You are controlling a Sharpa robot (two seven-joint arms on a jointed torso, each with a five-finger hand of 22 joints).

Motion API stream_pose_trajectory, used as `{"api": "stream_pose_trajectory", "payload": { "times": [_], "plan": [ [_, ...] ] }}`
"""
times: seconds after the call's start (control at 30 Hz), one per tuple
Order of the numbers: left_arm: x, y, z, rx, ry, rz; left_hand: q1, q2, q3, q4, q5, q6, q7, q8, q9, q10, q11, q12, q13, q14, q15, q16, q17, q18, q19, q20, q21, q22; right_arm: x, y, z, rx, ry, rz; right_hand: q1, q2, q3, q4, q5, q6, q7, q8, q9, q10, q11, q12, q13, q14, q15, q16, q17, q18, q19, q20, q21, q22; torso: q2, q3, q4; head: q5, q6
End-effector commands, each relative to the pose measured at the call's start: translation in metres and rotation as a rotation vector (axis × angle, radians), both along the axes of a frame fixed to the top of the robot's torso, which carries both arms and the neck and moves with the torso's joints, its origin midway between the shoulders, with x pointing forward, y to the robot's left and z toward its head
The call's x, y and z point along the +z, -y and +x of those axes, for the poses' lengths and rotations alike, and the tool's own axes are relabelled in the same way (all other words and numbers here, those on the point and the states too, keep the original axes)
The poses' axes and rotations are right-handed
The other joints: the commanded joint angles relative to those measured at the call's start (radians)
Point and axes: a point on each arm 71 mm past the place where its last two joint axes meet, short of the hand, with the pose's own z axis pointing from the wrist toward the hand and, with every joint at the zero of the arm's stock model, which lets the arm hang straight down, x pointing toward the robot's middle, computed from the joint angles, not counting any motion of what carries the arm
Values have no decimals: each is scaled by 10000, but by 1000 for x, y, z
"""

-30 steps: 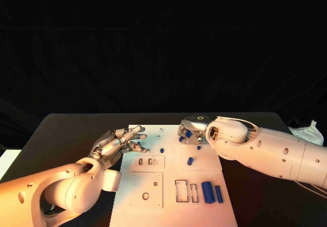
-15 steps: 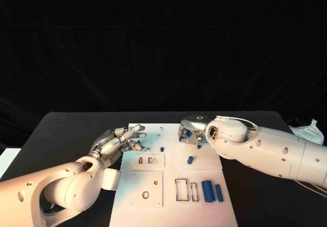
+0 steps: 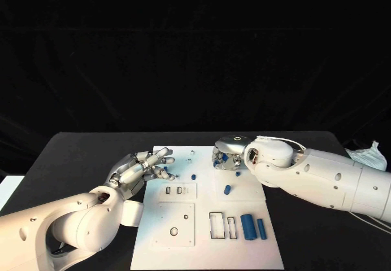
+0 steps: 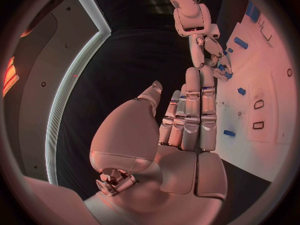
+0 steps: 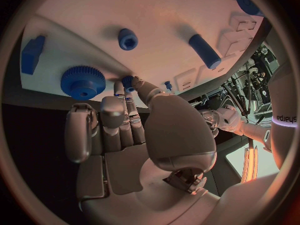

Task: Assemble the parts on the task board

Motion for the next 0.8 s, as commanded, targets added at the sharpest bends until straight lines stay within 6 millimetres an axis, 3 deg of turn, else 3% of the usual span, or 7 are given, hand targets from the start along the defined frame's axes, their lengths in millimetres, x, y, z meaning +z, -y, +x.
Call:
{"api": "stream_pose_trajectory", "payload": {
  "times": [0.03,0.27,0.43,0.8],
  "plan": [
    [2,2,-1,-232,49,-161,-30,48,9,-53,27,-16,44,-47,-15,-24,51,-54,8,-66,3,61,31,93,-80,6,61,14,-6,0,0,-55,-155,-365,1,-5,-9,63,-37,42,10,0,12,66,11,-39,12,312,-42,45,10,-146,61,1,62,9,0,0,-15,14,-11],
    [2,2,-1,-256,39,-165,-17,88,56,-92,28,-65,62,-67,-17,-58,68,-82,7,-120,16,75,97,91,-113,17,74,21,4,-2,-1,54,933,321,261,84,262,88,-165,196,65,21,54,278,-31,-21,35,361,-97,457,468,-258,307,-42,404,613,2,0,-17,23,9],
    [2,4,-1,-397,-4,-253,-180,94,25,-81,11,-286,147,-100,-24,-247,150,-131,-15,-277,87,105,251,78,-231,70,83,28,13,-5,-4,73,1904,1118,391,127,500,140,-486,220,88,-7,69,296,-28,-50,24,300,-93,476,412,-259,298,-47,435,644,11,-4,11,51,57],
    [3,6,-2,-609,28,-412,-210,83,9,-103,12,-329,161,-82,-17,-306,168,-121,-19,-361,110,103,304,75,-288,92,78,26,20,-20,-4,191,2588,1701,387,86,559,186,-603,222,101,-13,75,295,-23,-50,22,285,-83,507,429,-262,298,-40,451,667,29,-11,29,99,128]
  ]
}}
